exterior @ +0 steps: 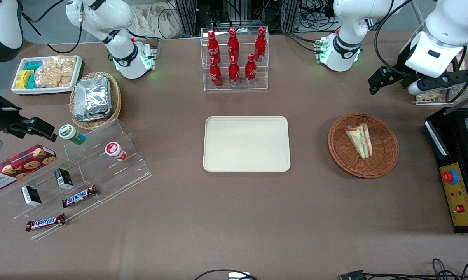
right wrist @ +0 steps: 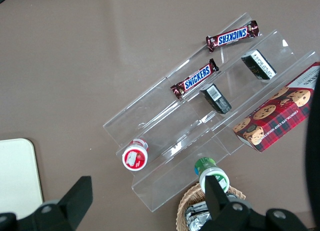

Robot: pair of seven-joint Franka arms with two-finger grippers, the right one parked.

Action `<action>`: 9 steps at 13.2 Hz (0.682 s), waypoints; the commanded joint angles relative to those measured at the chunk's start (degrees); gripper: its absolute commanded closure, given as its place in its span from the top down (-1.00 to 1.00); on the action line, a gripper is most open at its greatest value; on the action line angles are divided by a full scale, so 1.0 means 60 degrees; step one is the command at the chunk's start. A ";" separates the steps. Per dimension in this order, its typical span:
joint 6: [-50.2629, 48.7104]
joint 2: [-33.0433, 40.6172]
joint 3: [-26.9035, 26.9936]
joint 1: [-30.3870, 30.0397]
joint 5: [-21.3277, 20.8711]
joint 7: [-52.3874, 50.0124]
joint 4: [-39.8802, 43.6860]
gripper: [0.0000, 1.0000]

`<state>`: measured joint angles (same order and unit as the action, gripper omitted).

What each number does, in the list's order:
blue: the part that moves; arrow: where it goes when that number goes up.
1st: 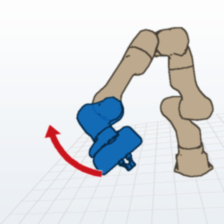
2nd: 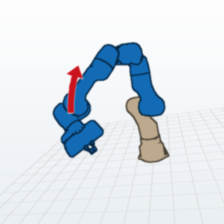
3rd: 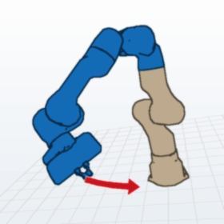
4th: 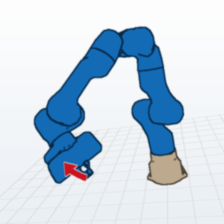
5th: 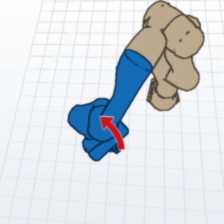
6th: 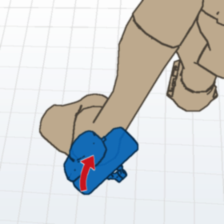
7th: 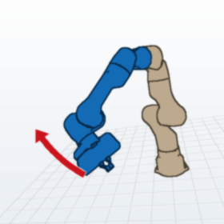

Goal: Place sandwich from basket to tray
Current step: 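Move the left gripper down over the sandwich in the wicker basket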

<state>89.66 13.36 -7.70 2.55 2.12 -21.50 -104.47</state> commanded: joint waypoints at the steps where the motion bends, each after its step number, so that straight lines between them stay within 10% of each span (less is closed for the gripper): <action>1: -0.0309 -0.0014 0.0052 0.0089 -0.0061 -0.0093 0.0460 1.00; 9: -0.0265 -0.0936 0.0111 -0.0262 -0.0177 0.0066 0.0654 1.00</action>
<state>89.24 10.80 -7.17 1.89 1.90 -21.82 -102.74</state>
